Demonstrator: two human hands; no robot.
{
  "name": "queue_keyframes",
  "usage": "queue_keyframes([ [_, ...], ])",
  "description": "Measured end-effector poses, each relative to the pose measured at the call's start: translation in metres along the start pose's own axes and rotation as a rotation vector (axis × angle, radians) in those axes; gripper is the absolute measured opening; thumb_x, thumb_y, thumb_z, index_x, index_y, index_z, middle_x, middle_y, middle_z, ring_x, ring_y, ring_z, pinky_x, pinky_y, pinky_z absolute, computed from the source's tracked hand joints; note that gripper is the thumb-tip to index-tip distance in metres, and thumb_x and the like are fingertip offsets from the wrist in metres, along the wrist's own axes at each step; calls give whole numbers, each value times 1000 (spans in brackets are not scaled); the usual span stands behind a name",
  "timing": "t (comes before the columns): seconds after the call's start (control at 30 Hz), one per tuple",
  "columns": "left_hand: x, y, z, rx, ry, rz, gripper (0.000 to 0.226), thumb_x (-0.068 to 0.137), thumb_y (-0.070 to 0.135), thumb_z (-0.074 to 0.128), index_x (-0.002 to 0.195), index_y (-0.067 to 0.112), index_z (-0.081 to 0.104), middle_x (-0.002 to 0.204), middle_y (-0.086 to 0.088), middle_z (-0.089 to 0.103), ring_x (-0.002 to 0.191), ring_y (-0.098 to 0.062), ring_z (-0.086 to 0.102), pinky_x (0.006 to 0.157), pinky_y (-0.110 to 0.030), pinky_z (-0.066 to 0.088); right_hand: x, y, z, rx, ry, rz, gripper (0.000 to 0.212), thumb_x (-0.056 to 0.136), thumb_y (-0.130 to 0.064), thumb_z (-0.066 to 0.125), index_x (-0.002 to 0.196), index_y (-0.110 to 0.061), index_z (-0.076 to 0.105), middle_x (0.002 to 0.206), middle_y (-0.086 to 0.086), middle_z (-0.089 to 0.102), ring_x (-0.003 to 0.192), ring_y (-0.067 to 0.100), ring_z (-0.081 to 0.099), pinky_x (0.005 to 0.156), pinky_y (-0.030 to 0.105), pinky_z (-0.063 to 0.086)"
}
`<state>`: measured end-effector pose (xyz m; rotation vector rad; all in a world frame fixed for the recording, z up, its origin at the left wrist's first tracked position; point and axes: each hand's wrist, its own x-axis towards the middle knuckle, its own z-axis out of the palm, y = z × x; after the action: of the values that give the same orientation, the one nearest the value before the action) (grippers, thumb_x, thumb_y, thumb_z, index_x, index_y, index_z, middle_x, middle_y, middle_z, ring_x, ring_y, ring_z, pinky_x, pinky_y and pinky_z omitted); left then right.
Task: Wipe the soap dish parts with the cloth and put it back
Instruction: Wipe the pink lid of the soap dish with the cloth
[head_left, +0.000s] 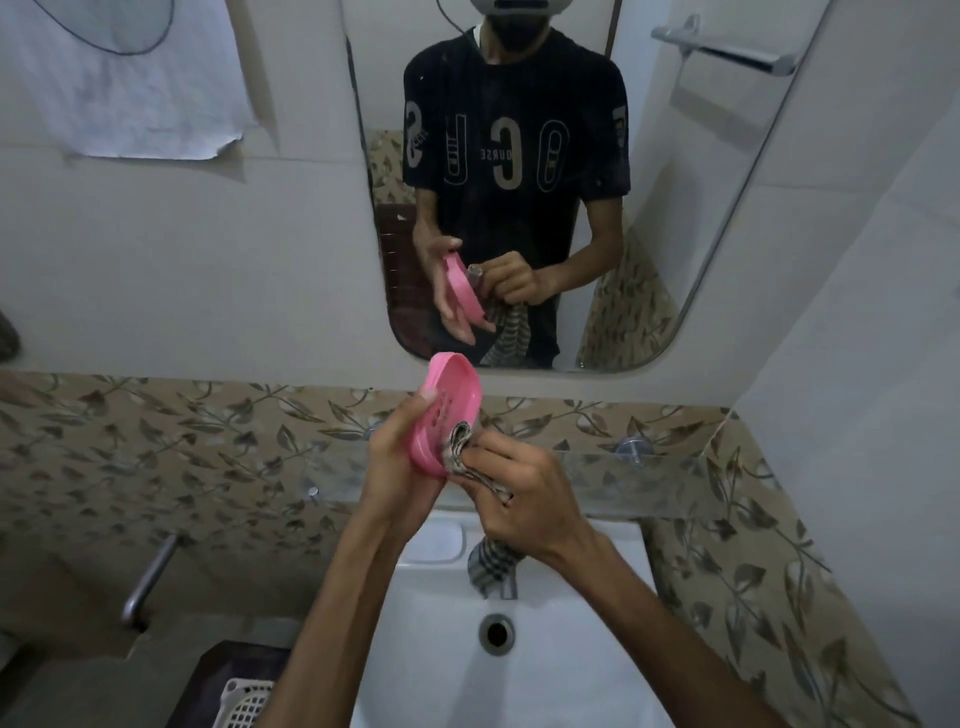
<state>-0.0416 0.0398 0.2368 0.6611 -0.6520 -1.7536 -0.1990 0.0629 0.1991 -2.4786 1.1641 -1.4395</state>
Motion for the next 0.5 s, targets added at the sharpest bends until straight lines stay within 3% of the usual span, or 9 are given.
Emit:
queue_keyframes([
  [0.1,1,13,0,83,27,-160,60,82,31,71,125,-10,62,132,-40,61,128,-53,58,112,-57,46,-1,5,-7,-117,-55,-133,18,86,-4,67,98,-11,78,106,5,75,78,25,69,58,34,57],
  [0.13,2,13,2,121,28,-160,55,82,29,69,123,-8,63,134,-38,63,130,-52,59,115,-59,44,-1,5,-7,-134,-74,-139,17,87,-5,68,98,-11,79,107,5,76,79,25,70,57,34,57],
  [0.23,2,7,5,73,-21,-76,48,86,28,66,122,-4,71,131,-31,68,126,-46,65,110,-55,51,-1,5,-10,-90,-88,-4,14,91,-18,76,104,-13,80,108,2,72,82,21,69,65,31,58],
  [0.33,-2,5,1,-20,-94,-74,51,83,30,66,122,-2,75,135,-26,67,122,-38,68,98,-46,58,1,1,-13,-39,-69,162,26,96,-35,72,110,-16,79,110,0,67,86,14,65,71,31,58],
  [0.43,-2,4,0,-62,-143,-100,59,77,27,74,126,-5,70,138,-28,63,110,-32,66,90,-38,54,9,-4,-13,-20,12,231,23,100,-31,70,107,-12,81,102,2,67,81,15,64,69,36,57],
  [0.5,-2,0,2,-103,-136,-105,61,67,23,84,120,-4,70,123,-25,68,102,-29,66,90,-37,54,17,-5,-13,-49,107,257,18,97,-23,75,105,-9,82,97,3,70,81,16,66,71,34,58],
])
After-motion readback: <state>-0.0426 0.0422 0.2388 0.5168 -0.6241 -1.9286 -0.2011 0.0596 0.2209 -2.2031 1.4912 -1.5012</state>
